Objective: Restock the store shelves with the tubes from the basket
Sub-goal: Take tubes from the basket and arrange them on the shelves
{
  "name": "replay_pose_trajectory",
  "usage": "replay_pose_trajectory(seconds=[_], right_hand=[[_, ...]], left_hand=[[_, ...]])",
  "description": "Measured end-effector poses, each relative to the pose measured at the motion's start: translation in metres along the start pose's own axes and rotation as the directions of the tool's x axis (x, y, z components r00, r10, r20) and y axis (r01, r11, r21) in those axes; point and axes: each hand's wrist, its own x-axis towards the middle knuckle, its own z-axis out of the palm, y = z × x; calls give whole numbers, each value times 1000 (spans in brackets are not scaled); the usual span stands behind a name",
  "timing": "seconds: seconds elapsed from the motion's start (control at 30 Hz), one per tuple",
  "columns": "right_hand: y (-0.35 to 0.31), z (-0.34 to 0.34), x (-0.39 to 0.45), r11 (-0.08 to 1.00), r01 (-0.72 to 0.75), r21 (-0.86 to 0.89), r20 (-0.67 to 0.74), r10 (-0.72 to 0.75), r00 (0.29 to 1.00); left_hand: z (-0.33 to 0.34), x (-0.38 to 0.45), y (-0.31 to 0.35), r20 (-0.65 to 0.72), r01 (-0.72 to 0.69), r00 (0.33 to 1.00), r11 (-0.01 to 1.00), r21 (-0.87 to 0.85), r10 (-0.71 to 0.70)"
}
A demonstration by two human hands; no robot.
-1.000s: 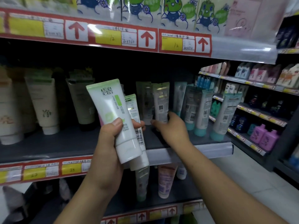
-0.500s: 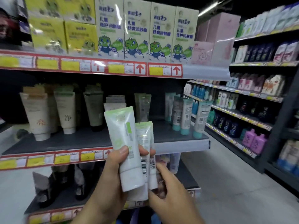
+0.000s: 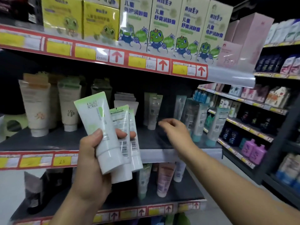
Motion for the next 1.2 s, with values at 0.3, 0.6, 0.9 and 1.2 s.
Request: replay_pose_trajectory(seconds=[0.3, 0.6, 0.9, 1.2], right_hand=[[49, 50, 103, 980, -193, -59, -67, 189, 980], [60, 56, 117, 962, -135, -238, -76, 121, 990], [46, 51, 103, 968, -179, -178, 100, 199, 975], [49, 45, 103, 944, -127, -304, 103, 165, 981]], left_hand=[[-18, 36, -6, -22, 41, 999, 999, -37, -41], [-34, 33, -5, -2, 110, 994, 993, 46, -110], [-35, 27, -5, 4, 89, 996, 996, -7, -89], [-33, 25, -7, 35, 59, 998, 998, -10, -58]])
